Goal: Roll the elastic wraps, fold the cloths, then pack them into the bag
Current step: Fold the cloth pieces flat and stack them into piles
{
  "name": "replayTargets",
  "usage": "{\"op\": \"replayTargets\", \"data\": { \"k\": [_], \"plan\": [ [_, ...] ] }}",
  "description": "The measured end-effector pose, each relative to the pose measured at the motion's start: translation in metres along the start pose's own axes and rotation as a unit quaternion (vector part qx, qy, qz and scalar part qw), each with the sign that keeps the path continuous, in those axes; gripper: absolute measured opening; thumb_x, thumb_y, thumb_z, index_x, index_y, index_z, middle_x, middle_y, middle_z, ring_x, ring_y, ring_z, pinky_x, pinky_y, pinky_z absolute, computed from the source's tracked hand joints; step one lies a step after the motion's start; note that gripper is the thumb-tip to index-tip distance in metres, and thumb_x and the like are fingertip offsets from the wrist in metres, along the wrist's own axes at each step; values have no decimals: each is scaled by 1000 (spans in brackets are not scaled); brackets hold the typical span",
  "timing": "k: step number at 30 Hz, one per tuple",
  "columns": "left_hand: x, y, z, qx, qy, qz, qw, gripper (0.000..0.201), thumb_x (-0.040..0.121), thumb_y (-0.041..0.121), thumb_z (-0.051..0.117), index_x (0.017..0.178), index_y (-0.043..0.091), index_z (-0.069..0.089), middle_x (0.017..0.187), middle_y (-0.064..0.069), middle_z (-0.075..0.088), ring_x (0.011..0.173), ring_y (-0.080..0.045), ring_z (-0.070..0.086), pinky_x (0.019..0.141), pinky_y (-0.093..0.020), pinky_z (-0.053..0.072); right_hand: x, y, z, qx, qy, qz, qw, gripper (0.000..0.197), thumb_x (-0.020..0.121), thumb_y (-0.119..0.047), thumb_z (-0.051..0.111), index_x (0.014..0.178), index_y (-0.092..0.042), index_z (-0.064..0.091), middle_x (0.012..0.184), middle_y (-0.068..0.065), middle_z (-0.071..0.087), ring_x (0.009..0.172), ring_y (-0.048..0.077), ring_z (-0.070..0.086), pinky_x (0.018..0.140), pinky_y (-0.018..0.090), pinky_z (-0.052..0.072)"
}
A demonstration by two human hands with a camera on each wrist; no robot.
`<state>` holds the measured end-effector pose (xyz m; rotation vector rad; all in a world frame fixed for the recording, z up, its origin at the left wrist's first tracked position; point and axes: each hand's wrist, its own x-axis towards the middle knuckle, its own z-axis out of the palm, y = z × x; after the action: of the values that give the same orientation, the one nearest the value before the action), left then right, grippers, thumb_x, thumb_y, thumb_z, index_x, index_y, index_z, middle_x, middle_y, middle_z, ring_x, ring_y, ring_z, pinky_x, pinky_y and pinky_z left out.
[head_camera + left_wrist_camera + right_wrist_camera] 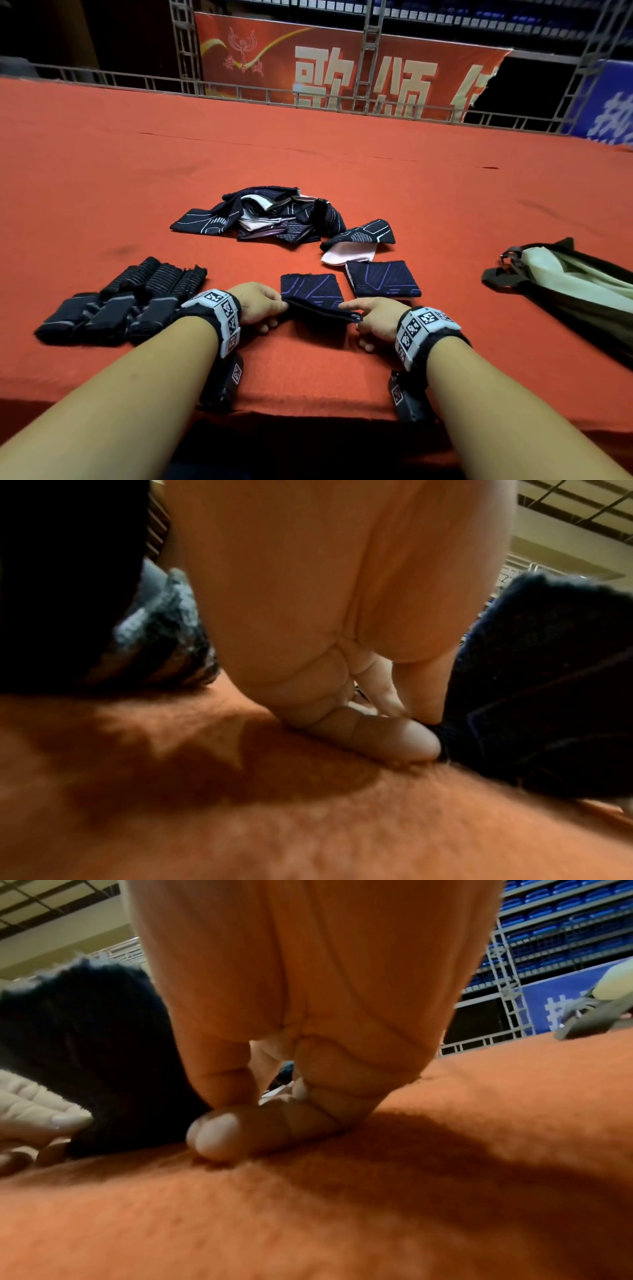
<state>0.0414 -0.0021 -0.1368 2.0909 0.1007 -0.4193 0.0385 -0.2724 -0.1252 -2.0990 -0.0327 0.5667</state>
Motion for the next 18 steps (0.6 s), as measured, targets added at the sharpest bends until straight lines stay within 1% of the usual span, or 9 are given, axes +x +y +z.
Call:
{"op": "replayTargets", "data": {
  "k": [3, 5, 7, 9, 10, 11, 13, 15, 18],
  "plan": [
    [-3, 1, 1, -23, 15, -8, 1000, 19, 101, 20, 60, 85, 16, 68, 61, -2, 62, 42, -11, 52, 47, -18, 42, 2, -3, 1, -48, -19, -31, 998, 48, 80, 3, 71, 109, -35, 68, 82, 11, 70, 49, 19, 56, 46, 27, 49],
    [-1, 2, 1, -22, 13, -8, 1000, 17, 101, 20, 59, 89, 15, 69, 60, -1, 62, 43, -12, 52, 50, -21, 43, 3, -6, 1, -66, -7, -48, 997, 34, 83, -5, 73, 101, -33, 69, 74, 8, 66, 48, 18, 54, 45, 27, 48],
    [-1, 3, 0, -4, 2, -3, 1000, 13, 100, 16, 60, 92, 14, 70, 61, -1, 63, 46, -12, 54, 52, -23, 46, 2, -9, 0, -90, 24, -51, 994, 32, 88, -6, 69, 108, -31, 71, 76, 7, 66, 53, 22, 59, 47, 27, 49],
    [-3, 5, -3, 26, -29, 10, 999, 11, 94, 5, 64, 93, 13, 71, 64, 1, 65, 52, -13, 56, 54, -25, 50, 2, -11, -1, -126, 39, -37, 991, 41, 92, 1, 60, 119, -28, 71, 89, 5, 68, 71, 28, 69, 56, 28, 55],
    [-3, 5, -4, 40, -40, 16, 998, 18, 90, -1, 64, 92, 14, 72, 64, 3, 65, 55, -13, 57, 56, -25, 51, 1, -12, -1, -107, 36, -27, 993, 41, 93, 1, 57, 121, -26, 71, 91, 6, 67, 69, 28, 69, 55, 27, 55],
    [-4, 5, -4, 48, -47, 19, 998, 24, 86, -6, 63, 93, 16, 72, 63, 6, 65, 57, -14, 57, 57, -25, 51, 1, -11, 1, -64, 26, -20, 997, 35, 94, -3, 59, 120, -23, 73, 85, 9, 65, 58, 26, 65, 49, 26, 52],
    [-6, 7, -4, 67, -45, 24, 996, 31, 83, -10, 62, 96, 18, 70, 62, 7, 62, 56, -13, 55, 58, -23, 49, -1, -8, 5, 15, 12, -12, 1000, 21, 93, -12, 67, 112, -16, 76, 69, 10, 58, 43, 18, 51, 40, 23, 45],
    [-6, 8, -2, 85, -41, 33, 995, 30, 86, -8, 60, 98, 18, 68, 66, 5, 61, 49, -7, 54, 52, -19, 47, -3, -5, 7, 28, 3, -10, 1000, 9, 91, -12, 69, 93, -14, 78, 62, 7, 54, 42, 15, 46, 40, 21, 42],
    [-4, 4, -6, 74, -51, 29, 995, 14, 89, 2, 69, 91, 15, 70, 66, 5, 65, 49, -5, 57, 53, -19, 49, -7, -2, 5, 27, -14, -8, 1000, 24, 91, -8, 67, 68, -15, 72, 58, 5, 53, 44, 14, 47, 43, 21, 44]
  ]
}}
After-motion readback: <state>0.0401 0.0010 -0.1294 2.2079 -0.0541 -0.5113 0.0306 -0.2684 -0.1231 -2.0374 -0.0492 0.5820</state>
